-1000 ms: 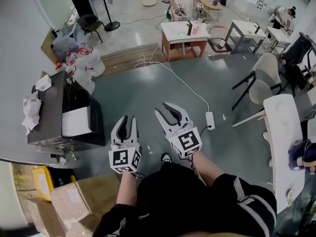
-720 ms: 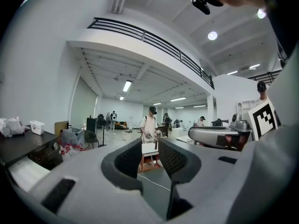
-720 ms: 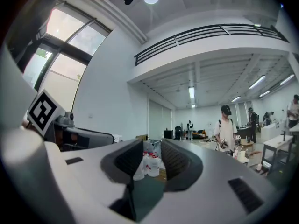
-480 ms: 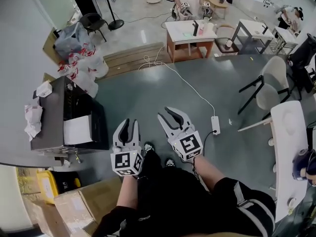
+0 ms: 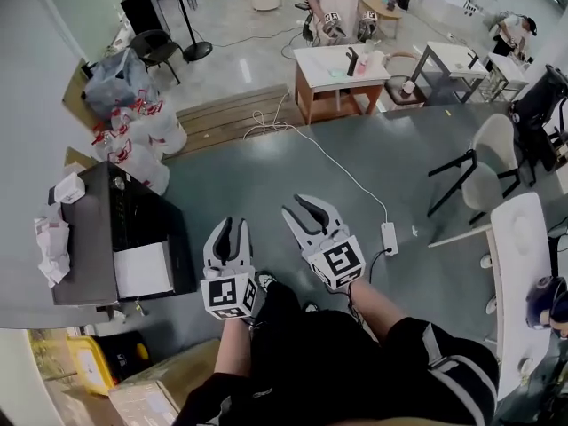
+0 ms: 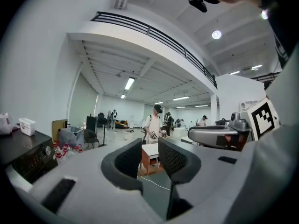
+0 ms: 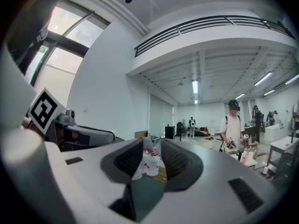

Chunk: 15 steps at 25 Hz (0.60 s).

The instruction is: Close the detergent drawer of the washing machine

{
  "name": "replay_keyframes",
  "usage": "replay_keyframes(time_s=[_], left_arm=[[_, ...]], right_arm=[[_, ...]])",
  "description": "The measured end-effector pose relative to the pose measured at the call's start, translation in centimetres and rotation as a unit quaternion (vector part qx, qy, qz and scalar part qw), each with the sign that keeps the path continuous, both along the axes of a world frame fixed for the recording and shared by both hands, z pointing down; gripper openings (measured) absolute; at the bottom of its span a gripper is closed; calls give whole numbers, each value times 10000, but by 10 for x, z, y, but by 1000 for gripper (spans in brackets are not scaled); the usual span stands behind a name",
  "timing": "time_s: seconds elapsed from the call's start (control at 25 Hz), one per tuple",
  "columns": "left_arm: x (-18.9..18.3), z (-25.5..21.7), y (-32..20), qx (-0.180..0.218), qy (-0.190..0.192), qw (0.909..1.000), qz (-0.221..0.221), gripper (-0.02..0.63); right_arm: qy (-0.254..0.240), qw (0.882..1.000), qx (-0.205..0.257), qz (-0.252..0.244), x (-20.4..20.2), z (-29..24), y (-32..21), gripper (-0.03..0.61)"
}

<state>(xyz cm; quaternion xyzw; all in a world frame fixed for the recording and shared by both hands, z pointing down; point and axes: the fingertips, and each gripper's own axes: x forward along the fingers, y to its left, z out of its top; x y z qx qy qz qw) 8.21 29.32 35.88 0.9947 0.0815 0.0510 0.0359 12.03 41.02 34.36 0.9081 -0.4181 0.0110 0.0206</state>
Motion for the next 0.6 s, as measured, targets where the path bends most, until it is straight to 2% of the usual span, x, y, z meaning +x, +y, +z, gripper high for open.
replay_keyframes(time_s=[0.32,0.6], left_arm=[[85,-4,-80,-62,108,9999,9,110],[115,-1,-138,-145,87,9997,-158,110]], right_arm=[[128,9997,-29,-221,78,-6,-88,130],[37,9988,-84,-478,114,-2,-146,130]])
